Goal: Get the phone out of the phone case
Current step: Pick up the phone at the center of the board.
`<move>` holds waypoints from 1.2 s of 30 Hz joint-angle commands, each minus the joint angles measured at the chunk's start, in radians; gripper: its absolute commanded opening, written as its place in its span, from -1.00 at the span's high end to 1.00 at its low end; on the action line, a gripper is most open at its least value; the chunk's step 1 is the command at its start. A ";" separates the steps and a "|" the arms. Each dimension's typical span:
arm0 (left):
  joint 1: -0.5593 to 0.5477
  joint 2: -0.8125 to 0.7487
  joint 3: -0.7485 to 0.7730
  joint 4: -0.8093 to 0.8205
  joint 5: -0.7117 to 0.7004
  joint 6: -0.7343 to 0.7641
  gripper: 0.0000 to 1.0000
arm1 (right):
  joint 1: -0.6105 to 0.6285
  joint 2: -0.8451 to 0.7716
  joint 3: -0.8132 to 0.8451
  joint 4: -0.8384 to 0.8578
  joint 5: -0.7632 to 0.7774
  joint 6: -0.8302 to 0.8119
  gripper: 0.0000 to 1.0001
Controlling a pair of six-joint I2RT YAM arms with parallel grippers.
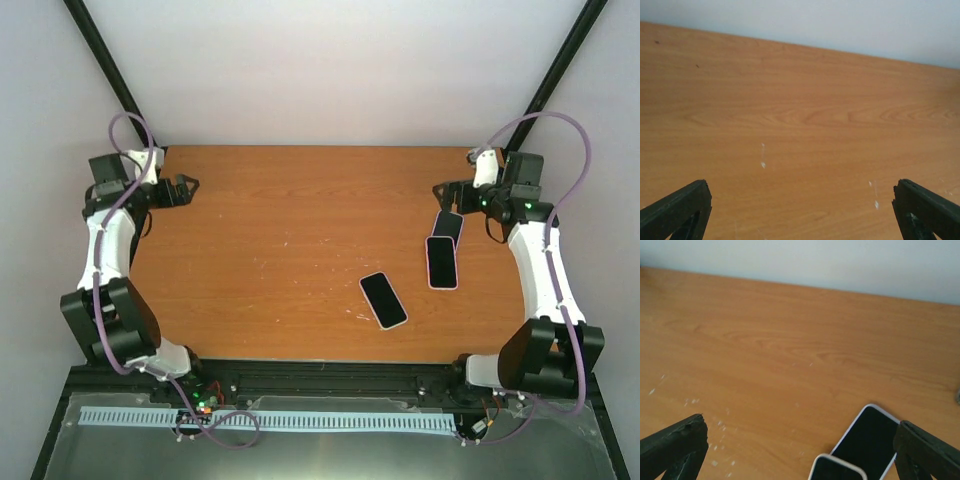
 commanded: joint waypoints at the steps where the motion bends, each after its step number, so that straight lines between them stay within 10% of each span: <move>1: -0.036 -0.117 -0.116 0.069 -0.042 -0.038 -0.99 | 0.063 -0.060 -0.035 -0.130 0.011 -0.083 -0.99; 24: -0.101 -0.314 -0.329 0.164 -0.033 -0.041 -0.99 | 0.643 -0.022 -0.214 -0.546 0.273 -0.348 -0.99; 36: -0.102 -0.355 -0.341 0.188 -0.021 -0.039 -1.00 | 0.720 0.177 -0.246 -0.535 0.329 -0.337 -1.00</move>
